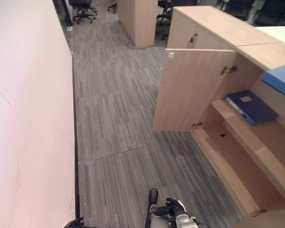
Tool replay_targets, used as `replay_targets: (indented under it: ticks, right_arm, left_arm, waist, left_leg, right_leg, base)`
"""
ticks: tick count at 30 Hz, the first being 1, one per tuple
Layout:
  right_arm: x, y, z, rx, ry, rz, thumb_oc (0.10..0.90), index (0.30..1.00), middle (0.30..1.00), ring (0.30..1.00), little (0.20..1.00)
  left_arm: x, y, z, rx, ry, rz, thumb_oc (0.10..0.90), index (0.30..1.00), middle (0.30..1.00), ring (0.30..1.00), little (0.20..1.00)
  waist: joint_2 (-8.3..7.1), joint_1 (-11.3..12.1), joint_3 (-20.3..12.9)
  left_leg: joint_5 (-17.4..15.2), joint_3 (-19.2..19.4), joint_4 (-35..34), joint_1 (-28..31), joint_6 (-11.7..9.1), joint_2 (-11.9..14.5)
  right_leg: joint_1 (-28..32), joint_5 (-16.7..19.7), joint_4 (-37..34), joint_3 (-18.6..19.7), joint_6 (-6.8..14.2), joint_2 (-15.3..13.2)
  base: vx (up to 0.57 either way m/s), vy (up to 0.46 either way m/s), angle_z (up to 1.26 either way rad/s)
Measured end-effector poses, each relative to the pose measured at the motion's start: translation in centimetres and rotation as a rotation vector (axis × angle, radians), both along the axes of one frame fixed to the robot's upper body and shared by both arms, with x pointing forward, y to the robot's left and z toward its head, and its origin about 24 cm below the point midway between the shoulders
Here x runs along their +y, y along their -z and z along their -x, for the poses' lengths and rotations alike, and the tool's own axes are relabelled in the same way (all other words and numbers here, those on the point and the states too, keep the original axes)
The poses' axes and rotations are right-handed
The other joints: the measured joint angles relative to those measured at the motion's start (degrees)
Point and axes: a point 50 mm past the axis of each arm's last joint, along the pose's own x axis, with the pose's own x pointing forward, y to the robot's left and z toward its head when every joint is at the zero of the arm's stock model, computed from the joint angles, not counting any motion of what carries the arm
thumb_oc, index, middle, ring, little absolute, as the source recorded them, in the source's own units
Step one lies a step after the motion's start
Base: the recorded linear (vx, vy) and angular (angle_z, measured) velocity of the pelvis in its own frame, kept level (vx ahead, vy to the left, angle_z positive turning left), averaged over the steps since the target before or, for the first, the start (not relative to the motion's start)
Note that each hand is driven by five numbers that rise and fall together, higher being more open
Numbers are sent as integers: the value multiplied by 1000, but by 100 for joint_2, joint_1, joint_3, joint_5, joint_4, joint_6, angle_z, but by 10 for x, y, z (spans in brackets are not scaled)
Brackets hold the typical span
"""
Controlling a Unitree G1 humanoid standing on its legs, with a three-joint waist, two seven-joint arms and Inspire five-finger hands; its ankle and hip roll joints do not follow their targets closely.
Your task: Put the empty folder in the office cabinet
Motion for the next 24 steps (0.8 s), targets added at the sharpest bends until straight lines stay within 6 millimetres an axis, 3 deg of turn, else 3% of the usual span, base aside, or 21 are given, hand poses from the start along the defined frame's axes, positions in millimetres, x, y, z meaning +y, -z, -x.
replay_targets:
  ticks: [1, 2, 3, 4, 5, 6, 7, 8, 9, 10, 13, 16, 17, 18, 20, 21, 22, 23, 24]
  right_arm:
    - [-2, 1, 2, 12, 10, -2, 800, 900, 900, 900, 900]
    - [-9, 1, 6, 24, 23, 8, 800, 900, 900, 900, 900]
    - [-11, 1, 6, 26, 23, 13, 800, 900, 900, 900, 900]
    - [-13, 1, 7, 30, 29, 18, 800, 900, 900, 900, 900]
    - [-18, 0, 8, 37, 34, 29, 800, 900, 900, 900, 900]
    - [-21, -2, 6, 27, 37, 37, 800, 900, 900, 900, 900]
    - [-30, -8, -7, -9, 33, 57, 800, 900, 900, 900, 900]
    - [-32, -12, -14, -27, 29, 69, 800, 900, 900, 900, 900]
    - [-33, -11, -12, -28, 39, 72, 800, 900, 900, 900, 900]
    - [-31, -11, -12, -29, 53, 61, 800, 900, 900, 900, 900]
    - [-29, -11, -14, -39, 54, 54, 800, 900, 900, 900, 900]
    - [-26, -9, -11, -31, 58, 45, 800, 900, 900, 900, 900]
    - [-24, -7, -8, -24, 58, 39, 800, 900, 900, 900, 900]
    - [-20, -3, 1, 6, 49, 33, 800, 900, 900, 900, 900]
    - [-18, 2, 14, 36, 55, 29, 800, 900, 900, 900, 900]
    - [-18, 4, 20, 56, 55, 29, 800, 900, 900, 900, 900]
    - [-18, 5, 25, 75, 47, 40, 800, 900, 900, 900, 900]
    - [-23, 8, 35, 110, 55, 56, 800, 900, 900, 900, 900]
    - [-24, 8, 38, 128, 56, 61, 800, 900, 900, 900, 900]
  left_arm:
    - [0, 1, 2, 9, -3, 0, 800, 900, 900, 900, 900]
    - [-5, 4, 10, 40, -1, 9, 800, 900, 900, 900, 900]
    - [-7, 4, 10, 41, 7, 18, 800, 900, 900, 900, 900]
    - [-5, 3, 6, 30, 30, 15, 800, 900, 900, 900, 900]
    - [-6, 2, 2, 18, 57, 12, 800, 900, 900, 900, 900]
    - [-7, 0, -5, 0, 70, 6, 800, 900, 900, 900, 900]
    - [-7, 0, -8, -4, 82, 0, 800, 900, 900, 900, 900]
    - [-8, -1, -13, -11, 93, -1, 800, 900, 900, 900, 900]
    - [-6, -3, -20, -19, 114, -11, 800, 900, 900, 900, 900]
    - [-3, -5, -22, -26, 119, -19, 800, 900, 900, 900, 900]
    - [-5, -7, -31, -56, 127, -17, 800, 900, 900, 900, 900]
    - [-4, -9, -37, -72, 121, -23, 800, 900, 900, 900, 900]
    - [-2, -9, -36, -68, 110, -24, 800, 900, 900, 900, 900]
    - [-1, -8, -33, -59, 94, -22, 800, 900, 900, 900, 900]
    - [1, -5, -19, -32, 74, -20, 800, 900, 900, 900, 900]
    - [2, -5, -17, -30, 68, -20, 800, 900, 900, 900, 900]
    - [5, -5, -16, -44, 25, -15, 800, 900, 900, 900, 900]
    - [7, -10, -28, -77, 56, -27, 800, 900, 900, 900, 900]
    - [8, -13, -36, -99, 71, -33, 800, 900, 900, 900, 900]
  waist:
    - [20, -24, -5]
    - [74, -22, -9]
    - [-117, -6, 67]
    - [-180, 39, 73]
    - [-181, 44, 75]
    - [-116, 27, 83]
    - [83, 17, 181]
    - [71, -11, 246]
    - [-13, -186, 317]
    - [-81, -193, 317]
    - [-72, -254, 338]
    - [-140, -279, 329]
    - [-174, -275, 324]
    - [-229, -215, 304]
    - [-250, -223, 222]
    - [-276, -169, 199]
    - [-338, -116, 172]
    - [-449, -118, 113]
    - [-552, -83, 125]
  left_leg:
    - [-1, -34, 121, 18, -11, -5]
    - [-16, -97, 558, -64, -131, -4]
    - [-190, -139, 1203, -389, -453, -118]
    - [-429, -121, 1319, -581, -403, -48]
    - [-412, -132, 900, -670, -504, 252]
    - [-190, -105, 514, -694, -614, 544]
    - [-72, -320, 246, -670, -602, 932]
    - [-97, -244, 212, -692, -573, 982]
    - [-128, -427, 169, -681, -561, 1016]
    - [-144, -429, 128, -673, -567, 1019]
    - [-160, -427, 81, -564, -653, 1228]
    - [-157, -412, 457, -522, -848, 1318]
    - [-189, -352, 788, -584, -900, 1329]
    - [-201, -132, 1694, -831, -1006, 1365]
    - [-149, -113, 2619, -1089, -1087, 1429]
    - [-77, -95, 3399, -1400, -1035, 1479]
    - [206, -125, 4042, -1666, -928, 1484]
    - [599, -258, 4935, -2097, -836, 1417]
    - [520, -194, 5232, -2317, -739, 1396]
  right_leg:
    - [150, 257, -60, 3, -279, -11]
    - [249, 342, 34, 10, -395, -104]
    - [361, 329, -42, 59, -395, -293]
    - [398, 317, -79, 60, -415, -408]
    - [356, 252, 36, 13, -375, -396]
    - [211, 84, 313, -12, -297, -360]
    - [7, -388, 886, 9, -128, -268]
    - [-102, -509, 1100, 42, -95, -262]
    - [-225, -799, 1407, 2, 41, -329]
    - [-276, -887, 1461, -4, 11, -340]
    - [-275, -1148, 1753, -99, -54, -201]
    - [-48, -1544, 1898, -206, -97, -148]
    - [91, -1617, 1784, -235, -133, -64]
    - [469, -1503, 1392, -221, -249, 95]
    - [843, -1455, 1004, -140, -358, 309]
    - [986, -1408, 845, -50, -438, 370]
    - [1108, -1411, 748, 85, -549, 456]
    - [1281, -1515, 659, 216, -721, 524]
    - [1365, -1513, 573, 322, -733, 519]
  base:
    - [340, -199, 22]
    - [148, -91, 29]
    - [163, -113, 34]
    - [104, -70, 40]
    - [138, -100, 32]
    - [145, -117, 20]
    - [204, -163, -6]
    - [235, -180, 20]
    - [228, -162, 21]
    - [164, -115, 31]
    - [262, -224, 4]
    - [235, -227, 18]
    - [247, -258, -10]
    - [234, -263, -26]
    - [187, -199, -39]
    - [129, -110, -66]
    - [244, -143, -66]
    - [222, -58, -56]
    - [177, -12, -39]
